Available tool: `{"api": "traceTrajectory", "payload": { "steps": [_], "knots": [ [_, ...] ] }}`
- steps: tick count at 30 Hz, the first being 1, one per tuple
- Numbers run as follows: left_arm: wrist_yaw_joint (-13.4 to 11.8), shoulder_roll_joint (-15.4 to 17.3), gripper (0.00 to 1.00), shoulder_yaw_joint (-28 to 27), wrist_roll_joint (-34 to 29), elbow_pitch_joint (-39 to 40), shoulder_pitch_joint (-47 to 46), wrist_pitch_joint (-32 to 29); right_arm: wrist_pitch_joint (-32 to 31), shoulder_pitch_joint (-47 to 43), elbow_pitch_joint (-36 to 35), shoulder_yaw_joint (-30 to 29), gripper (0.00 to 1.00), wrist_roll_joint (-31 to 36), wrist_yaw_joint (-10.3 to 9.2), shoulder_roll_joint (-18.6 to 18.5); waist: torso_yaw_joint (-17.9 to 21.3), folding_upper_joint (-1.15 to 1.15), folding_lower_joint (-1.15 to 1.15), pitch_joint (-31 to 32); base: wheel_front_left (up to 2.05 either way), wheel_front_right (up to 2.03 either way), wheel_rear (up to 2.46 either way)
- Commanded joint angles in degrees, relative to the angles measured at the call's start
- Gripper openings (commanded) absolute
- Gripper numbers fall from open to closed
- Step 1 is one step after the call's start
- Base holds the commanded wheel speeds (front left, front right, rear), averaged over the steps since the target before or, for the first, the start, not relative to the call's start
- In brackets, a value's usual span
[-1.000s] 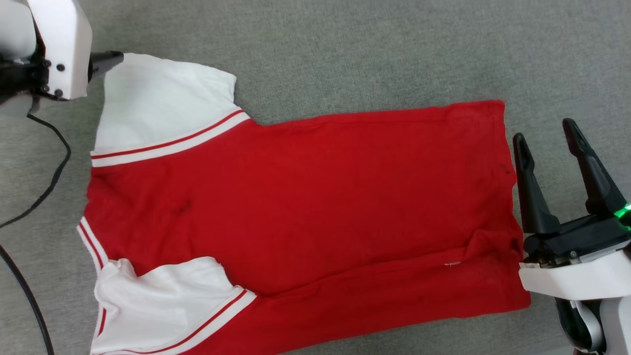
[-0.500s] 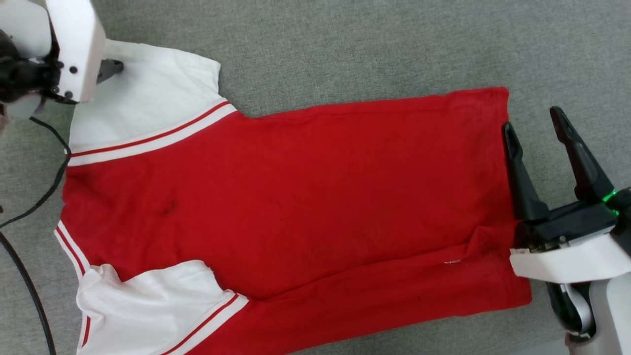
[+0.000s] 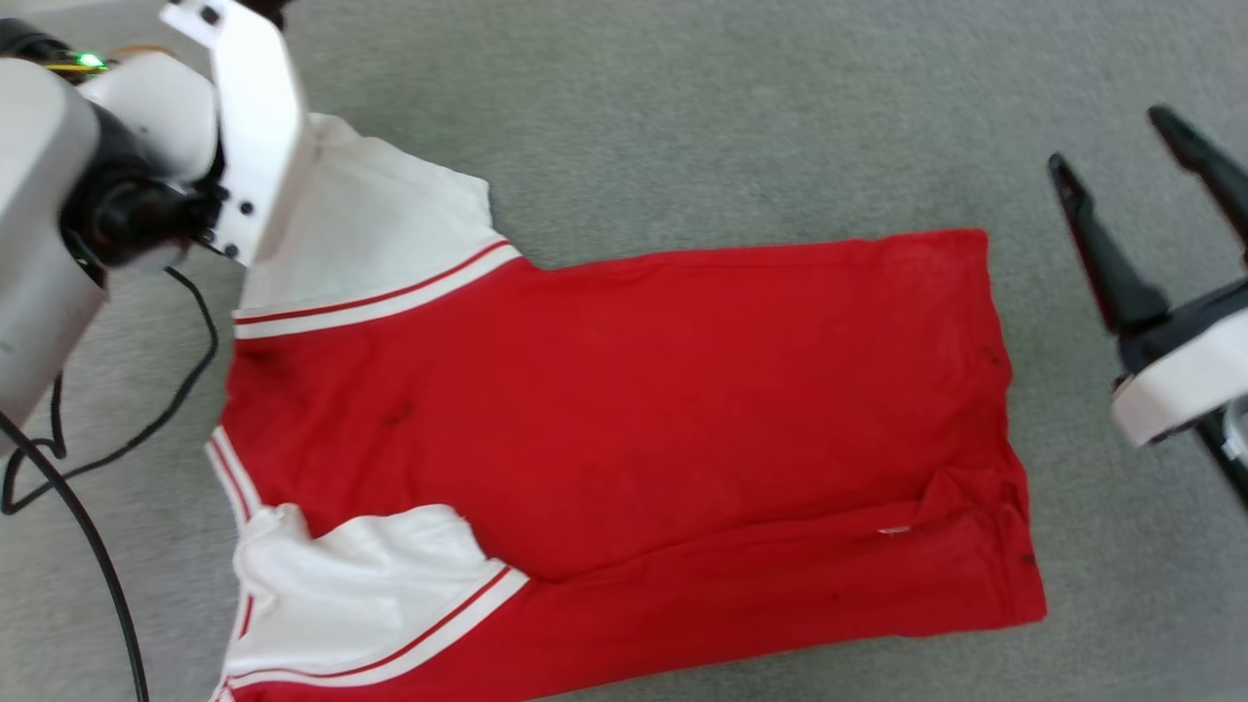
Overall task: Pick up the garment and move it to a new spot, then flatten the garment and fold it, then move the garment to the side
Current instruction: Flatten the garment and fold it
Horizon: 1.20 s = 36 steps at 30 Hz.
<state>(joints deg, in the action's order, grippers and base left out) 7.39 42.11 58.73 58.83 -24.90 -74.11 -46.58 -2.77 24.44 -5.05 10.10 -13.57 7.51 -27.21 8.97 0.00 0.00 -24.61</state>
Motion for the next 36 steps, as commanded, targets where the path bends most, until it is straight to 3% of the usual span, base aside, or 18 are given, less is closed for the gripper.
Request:
{"api": "traceTrajectory", "payload": {
  "steps": [1,7,16,23,29,35,36],
  "knots": [
    [0.0,0.3,0.00,1.2,0.2,1.7,1.0,1.0,-3.5,2.2,0.0,1.2,1.00,-1.9,-0.04,-2.3,-2.0,0.00,0.00,1.8,0.00,0.00,0.00],
    [0.0,1.1,0.00,4.4,0.8,7.1,0.6,4.1,-19.9,8.6,1.5,8.2,1.00,-11.4,-0.04,-12.2,-4.4,0.00,0.00,3.0,0.00,0.00,0.00],
    [0.0,1.2,0.00,6.5,1.4,10.1,-0.6,8.0,-46.7,17.9,5.3,20.8,1.00,-26.6,-0.04,-22.2,-7.2,0.00,0.00,2.0,0.00,0.00,0.00],
    [0.0,-0.1,0.00,7.8,1.2,10.7,-2.9,10.0,-56.7,24.2,12.4,22.7,1.00,-32.5,-0.04,-20.1,-9.7,0.00,0.00,-1.0,0.00,0.00,0.00],
    [0.0,-0.9,0.00,9.0,1.9,10.5,-5.1,11.3,-58.6,26.0,19.1,24.0,1.00,-32.6,-0.04,-15.9,-11.3,0.00,0.00,-3.1,0.00,0.00,0.00],
    [0.0,-1.1,0.00,10.4,2.7,9.9,-6.4,12.6,-58.4,22.1,23.5,29.0,1.00,-33.3,-0.03,-13.8,-12.1,0.00,0.00,-3.9,0.00,0.00,0.00],
    [0.0,-1.0,0.00,10.6,2.9,9.8,-6.4,12.9,-57.4,21.9,24.0,28.8,0.50,-33.5,-0.03,-13.4,-12.1,0.00,0.00,-3.9,0.00,0.00,0.00]
  ]
}}
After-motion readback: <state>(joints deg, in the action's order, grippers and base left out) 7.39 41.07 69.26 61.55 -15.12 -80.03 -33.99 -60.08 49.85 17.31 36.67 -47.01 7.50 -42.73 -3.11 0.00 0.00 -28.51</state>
